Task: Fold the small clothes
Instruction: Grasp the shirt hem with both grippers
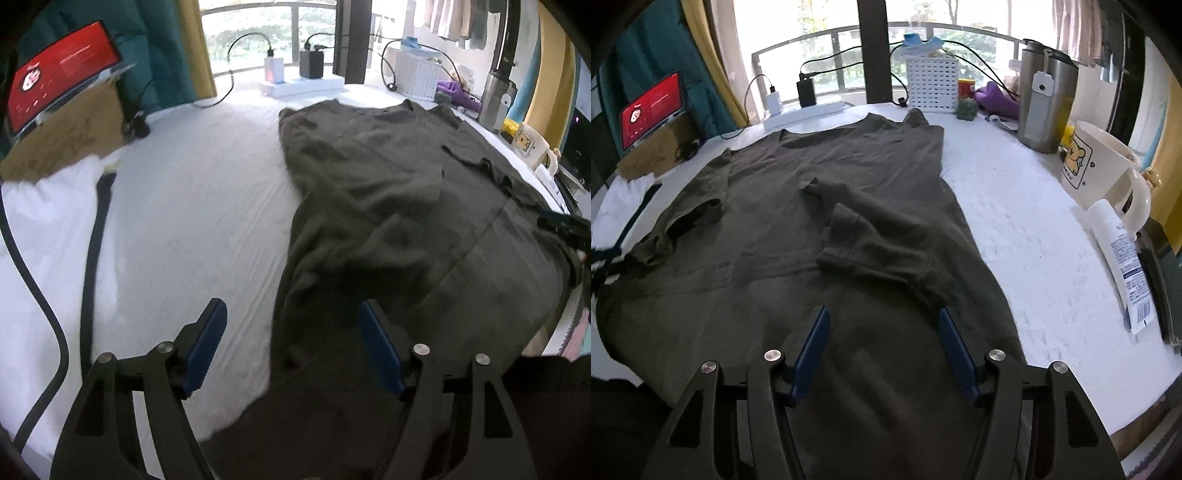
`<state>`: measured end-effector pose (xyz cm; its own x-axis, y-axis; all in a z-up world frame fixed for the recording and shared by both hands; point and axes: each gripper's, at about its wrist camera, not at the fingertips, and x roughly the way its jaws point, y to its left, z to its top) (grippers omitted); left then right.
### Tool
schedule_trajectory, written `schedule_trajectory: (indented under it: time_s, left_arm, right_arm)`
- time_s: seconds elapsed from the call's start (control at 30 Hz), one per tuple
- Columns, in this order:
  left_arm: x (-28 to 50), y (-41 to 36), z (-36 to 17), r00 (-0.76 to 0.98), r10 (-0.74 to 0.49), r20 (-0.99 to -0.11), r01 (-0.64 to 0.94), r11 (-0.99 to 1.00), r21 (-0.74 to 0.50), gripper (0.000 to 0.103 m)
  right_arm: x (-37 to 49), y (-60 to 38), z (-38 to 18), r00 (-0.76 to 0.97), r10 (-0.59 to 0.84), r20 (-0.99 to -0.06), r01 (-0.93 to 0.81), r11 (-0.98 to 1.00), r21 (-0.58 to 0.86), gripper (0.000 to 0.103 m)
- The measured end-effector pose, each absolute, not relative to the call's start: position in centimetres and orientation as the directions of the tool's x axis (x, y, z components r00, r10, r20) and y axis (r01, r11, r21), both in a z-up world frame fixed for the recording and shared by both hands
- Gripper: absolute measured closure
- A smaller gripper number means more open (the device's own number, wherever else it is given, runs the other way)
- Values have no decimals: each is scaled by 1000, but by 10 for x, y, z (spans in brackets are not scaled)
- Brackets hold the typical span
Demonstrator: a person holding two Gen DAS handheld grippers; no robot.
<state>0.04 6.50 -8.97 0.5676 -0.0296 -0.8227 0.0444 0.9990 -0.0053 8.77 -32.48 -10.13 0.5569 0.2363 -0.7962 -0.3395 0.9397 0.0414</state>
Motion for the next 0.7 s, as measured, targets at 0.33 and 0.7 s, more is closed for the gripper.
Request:
schedule_trajectory:
  time_s: [0.33,0.7]
  left_arm:
    - [-30,76,-104,540,-53,-840,30,999,-44,29]
    - [-41,63,-91,588,-80,-805,100,995,-26,98]
  right_arm:
    - [86,-306,-108,568,192,-800,-357,934,-29,42]
    - [56,-301,-95,531,250,-810,-422,907,4,100]
